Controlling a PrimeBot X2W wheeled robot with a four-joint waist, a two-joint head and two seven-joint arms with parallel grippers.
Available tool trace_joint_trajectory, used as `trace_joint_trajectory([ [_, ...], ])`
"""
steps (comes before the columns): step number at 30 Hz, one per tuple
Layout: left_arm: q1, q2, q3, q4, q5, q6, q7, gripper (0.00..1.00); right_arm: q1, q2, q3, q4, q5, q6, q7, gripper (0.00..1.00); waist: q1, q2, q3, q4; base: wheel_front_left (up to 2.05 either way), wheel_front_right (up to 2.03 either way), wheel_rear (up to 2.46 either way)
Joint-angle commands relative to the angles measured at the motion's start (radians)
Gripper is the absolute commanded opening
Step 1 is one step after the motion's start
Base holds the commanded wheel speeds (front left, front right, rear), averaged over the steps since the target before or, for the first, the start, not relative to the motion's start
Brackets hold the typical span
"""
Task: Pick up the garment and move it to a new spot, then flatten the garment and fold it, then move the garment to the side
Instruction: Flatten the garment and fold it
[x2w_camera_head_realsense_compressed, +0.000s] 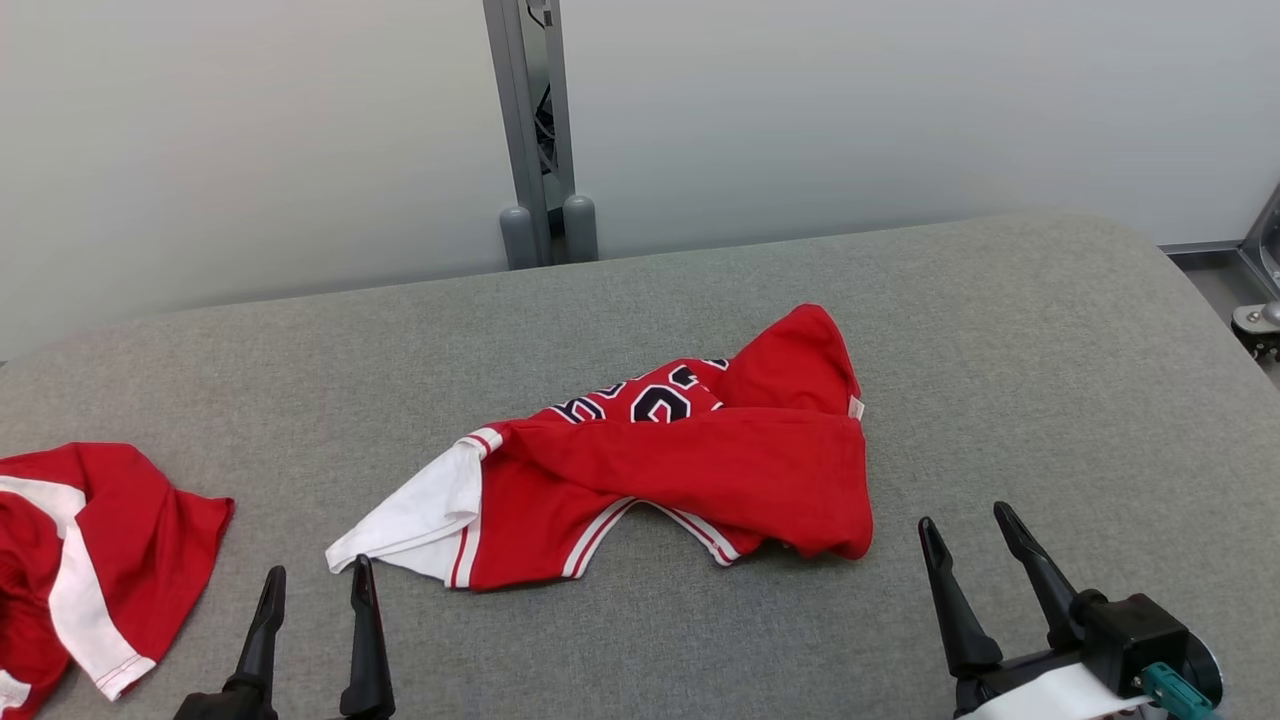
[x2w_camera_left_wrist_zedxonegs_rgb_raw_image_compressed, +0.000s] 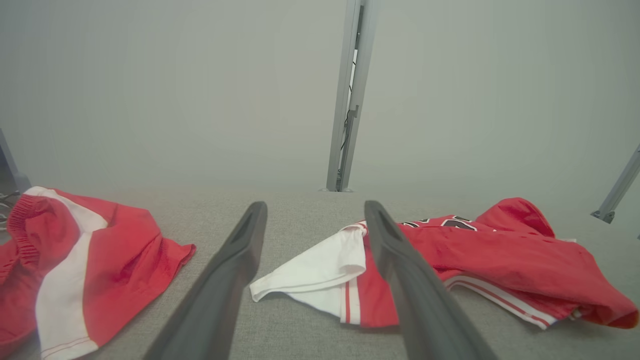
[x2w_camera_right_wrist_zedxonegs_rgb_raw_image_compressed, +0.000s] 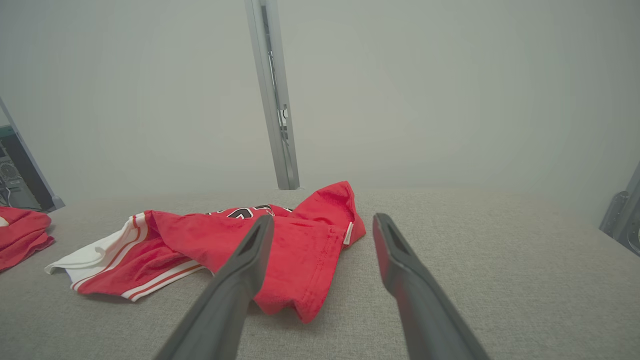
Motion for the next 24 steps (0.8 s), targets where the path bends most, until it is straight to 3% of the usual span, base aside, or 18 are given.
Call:
trace_joint_trajectory([
  [1,-0.012,0.003,0.001,0.001,0.005,0.005,-0.003,1.00,-0.008,-0.005,-0.002,-0.002,-0.005,0.000,-0.002,1.00,0.0000,0.0000,-0.001,0.001,0.00,0.00,0.00],
  [11,-0.005,0.003,-0.002,0.008,0.016,0.005,-0.003,1.00,-0.003,-0.005,0.004,0.001,-0.002,0.000,-0.002,1.00,0.0000,0.0000,-0.004,0.010,0.00,0.00,0.00],
  [16,-0.028,0.003,0.013,0.039,0.010,-0.015,-0.003,1.00,-0.010,-0.005,0.005,0.000,0.003,0.000,-0.002,1.00,0.0000,0.0000,0.007,0.013,0.00,0.00,0.00],
  [24,-0.193,0.003,0.018,0.286,-0.034,-0.072,-0.003,1.00,-0.032,-0.005,0.028,0.002,0.001,0.000,-0.002,1.00,0.0000,0.0000,0.060,0.014,0.00,0.00,0.00],
])
